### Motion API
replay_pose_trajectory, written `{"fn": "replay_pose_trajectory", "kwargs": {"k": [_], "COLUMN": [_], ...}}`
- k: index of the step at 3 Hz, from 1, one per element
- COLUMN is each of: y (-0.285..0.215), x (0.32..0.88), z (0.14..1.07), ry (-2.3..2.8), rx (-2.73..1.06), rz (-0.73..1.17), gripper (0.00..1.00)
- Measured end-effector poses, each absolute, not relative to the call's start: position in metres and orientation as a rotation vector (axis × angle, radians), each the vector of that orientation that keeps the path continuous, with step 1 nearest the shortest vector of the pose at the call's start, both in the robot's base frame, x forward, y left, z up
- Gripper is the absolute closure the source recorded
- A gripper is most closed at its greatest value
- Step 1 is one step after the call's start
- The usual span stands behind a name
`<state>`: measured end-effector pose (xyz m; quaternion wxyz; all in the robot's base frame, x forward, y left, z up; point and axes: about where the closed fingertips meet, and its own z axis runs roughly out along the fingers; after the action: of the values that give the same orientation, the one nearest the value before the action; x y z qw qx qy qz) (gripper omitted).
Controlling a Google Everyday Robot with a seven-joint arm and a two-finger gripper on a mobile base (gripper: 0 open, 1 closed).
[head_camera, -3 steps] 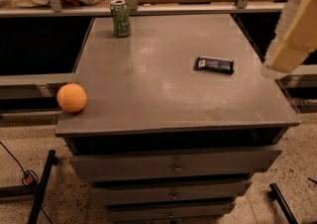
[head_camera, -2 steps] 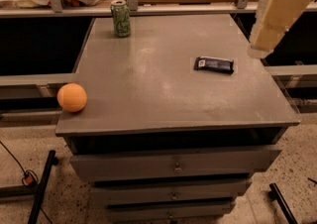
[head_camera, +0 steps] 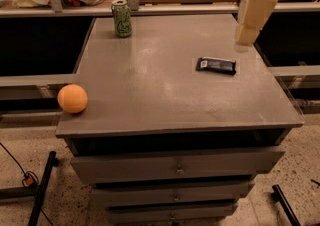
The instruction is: Move rxbar blueberry near orange
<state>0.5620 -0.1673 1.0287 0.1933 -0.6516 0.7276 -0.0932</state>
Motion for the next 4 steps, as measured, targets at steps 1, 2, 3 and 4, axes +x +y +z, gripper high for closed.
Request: {"fn": "replay_pose_trajectory", "kwargs": {"k": [1,2,3,4], "y": [-0.174,-0.179,-0.181,-0.187], "x": [0.590,0.610,0.623,0.633], "z": [1.002,0.979,0.961,0.941], "ry": [2.061,2.081,2.100,2.130], "rx": [-1.837,-1.837,-1.837,-1.827], "rz": [-0.211,-0.169,-0.134,-0.098], "gripper": [0.00,0.00,0.00,0.00]}}
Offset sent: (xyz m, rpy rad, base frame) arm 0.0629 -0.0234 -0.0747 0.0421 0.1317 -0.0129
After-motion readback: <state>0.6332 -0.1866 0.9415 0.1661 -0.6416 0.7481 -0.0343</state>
